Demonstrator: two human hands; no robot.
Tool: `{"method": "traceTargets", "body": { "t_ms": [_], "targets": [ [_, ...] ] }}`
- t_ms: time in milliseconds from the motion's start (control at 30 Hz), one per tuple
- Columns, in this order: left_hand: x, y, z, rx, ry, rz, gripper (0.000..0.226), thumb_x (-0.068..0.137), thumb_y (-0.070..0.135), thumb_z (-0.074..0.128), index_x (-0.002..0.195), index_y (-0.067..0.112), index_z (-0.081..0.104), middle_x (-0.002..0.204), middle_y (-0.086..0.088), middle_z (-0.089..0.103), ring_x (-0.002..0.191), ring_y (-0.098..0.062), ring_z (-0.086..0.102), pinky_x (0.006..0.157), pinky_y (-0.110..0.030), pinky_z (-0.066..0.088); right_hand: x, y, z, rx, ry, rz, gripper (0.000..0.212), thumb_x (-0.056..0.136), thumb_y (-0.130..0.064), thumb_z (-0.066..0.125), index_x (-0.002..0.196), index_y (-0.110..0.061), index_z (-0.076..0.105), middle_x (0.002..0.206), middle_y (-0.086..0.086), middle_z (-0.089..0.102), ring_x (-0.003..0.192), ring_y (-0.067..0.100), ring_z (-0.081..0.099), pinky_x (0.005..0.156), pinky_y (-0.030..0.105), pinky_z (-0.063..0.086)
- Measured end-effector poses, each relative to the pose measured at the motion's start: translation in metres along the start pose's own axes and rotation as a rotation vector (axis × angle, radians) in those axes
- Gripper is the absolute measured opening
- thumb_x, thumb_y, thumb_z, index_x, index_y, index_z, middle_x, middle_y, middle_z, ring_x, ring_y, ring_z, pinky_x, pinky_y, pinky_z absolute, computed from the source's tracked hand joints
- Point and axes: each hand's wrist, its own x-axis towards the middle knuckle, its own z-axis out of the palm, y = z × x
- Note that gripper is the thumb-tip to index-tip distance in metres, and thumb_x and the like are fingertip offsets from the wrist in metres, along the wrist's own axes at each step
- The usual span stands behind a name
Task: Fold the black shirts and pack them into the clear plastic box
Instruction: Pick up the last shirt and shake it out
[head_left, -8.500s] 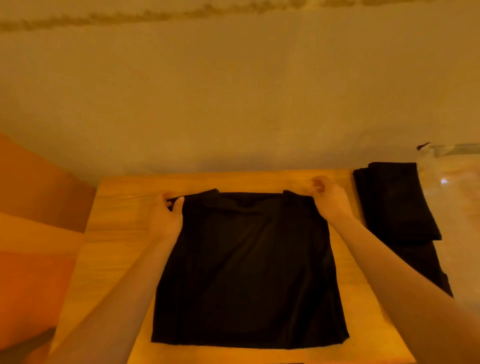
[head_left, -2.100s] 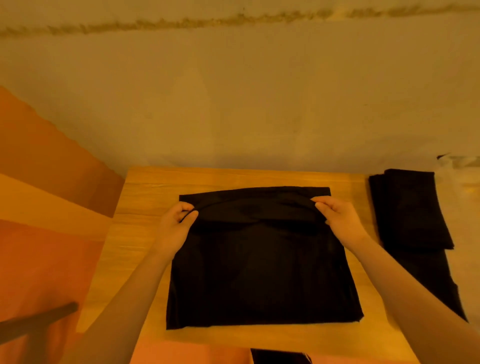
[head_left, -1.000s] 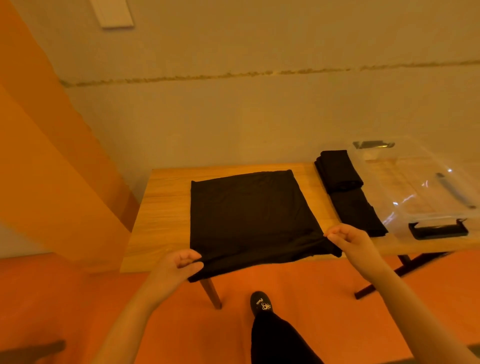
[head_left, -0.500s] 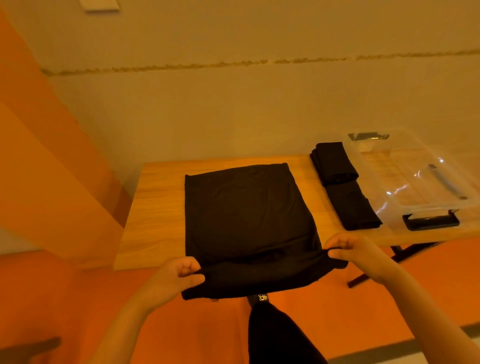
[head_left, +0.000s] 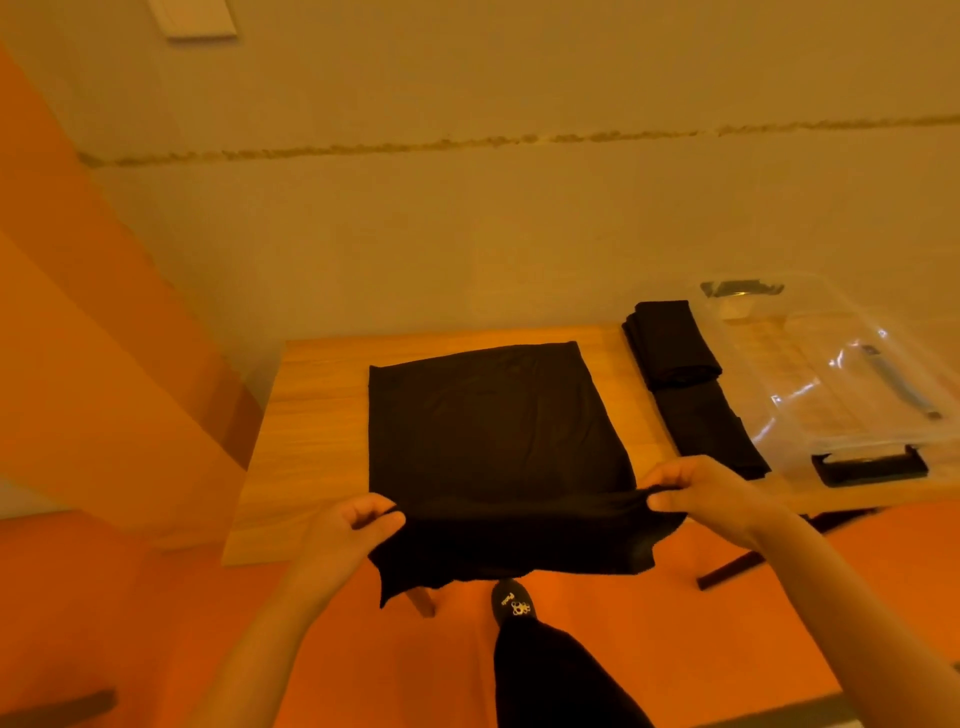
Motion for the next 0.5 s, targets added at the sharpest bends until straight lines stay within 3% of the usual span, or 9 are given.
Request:
{"method": "traceTargets", "body": {
  "t_ms": [133, 267, 367, 500],
  "targets": [
    [-0.002, 0.006, 0.0, -0.101, 0.063, 0.015, 0.017, 0.091, 0.009, 0.055, 0.082, 0.008, 0.069, 0.076, -0.012, 0.069, 0.071, -0.022, 0.064, 0.066, -0.035, 0.047, -0.003, 0.001, 0.001, 0.106, 0.063, -0.041, 0.016, 0.084, 0.004, 0.058, 0.078, -0.007, 0.069, 0.07, 0.005, 0.067, 0.066, 0.016, 0.065, 0.063, 0.027, 0.047],
    [-0.013, 0.004, -0.003, -0.122, 0.071, 0.04, 0.017, 0.09, 0.008, 0.055, 0.082, 0.011, 0.069, 0.07, 0.0, 0.071, 0.068, -0.014, 0.066, 0.06, -0.024, 0.048, -0.016, 0.007, 0.006, 0.164, 0.105, -0.06, 0.013, 0.083, 0.004, 0.06, 0.082, -0.006, 0.067, 0.081, 0.008, 0.067, 0.074, 0.019, 0.065, 0.067, 0.027, 0.048],
    [-0.024, -0.002, -0.006, -0.098, 0.044, 0.065, 0.018, 0.09, 0.007, 0.055, 0.08, 0.012, 0.068, 0.072, 0.0, 0.071, 0.069, -0.015, 0.066, 0.064, -0.029, 0.049, -0.029, 0.009, 0.011, 0.041, 0.104, -0.071, 0.018, 0.082, 0.005, 0.062, 0.086, -0.011, 0.068, 0.083, -0.001, 0.071, 0.077, 0.008, 0.068, 0.063, 0.017, 0.05],
    [-0.034, -0.006, -0.004, -0.079, 0.068, 0.087, 0.013, 0.088, 0.004, 0.057, 0.079, 0.006, 0.066, 0.075, -0.015, 0.066, 0.071, -0.023, 0.061, 0.067, -0.034, 0.046, -0.046, 0.009, 0.013, -0.19, 0.103, -0.082, 0.029, 0.079, 0.005, 0.065, 0.085, -0.023, 0.069, 0.079, -0.012, 0.07, 0.075, -0.004, 0.066, 0.063, 0.013, 0.048]
  ]
}}
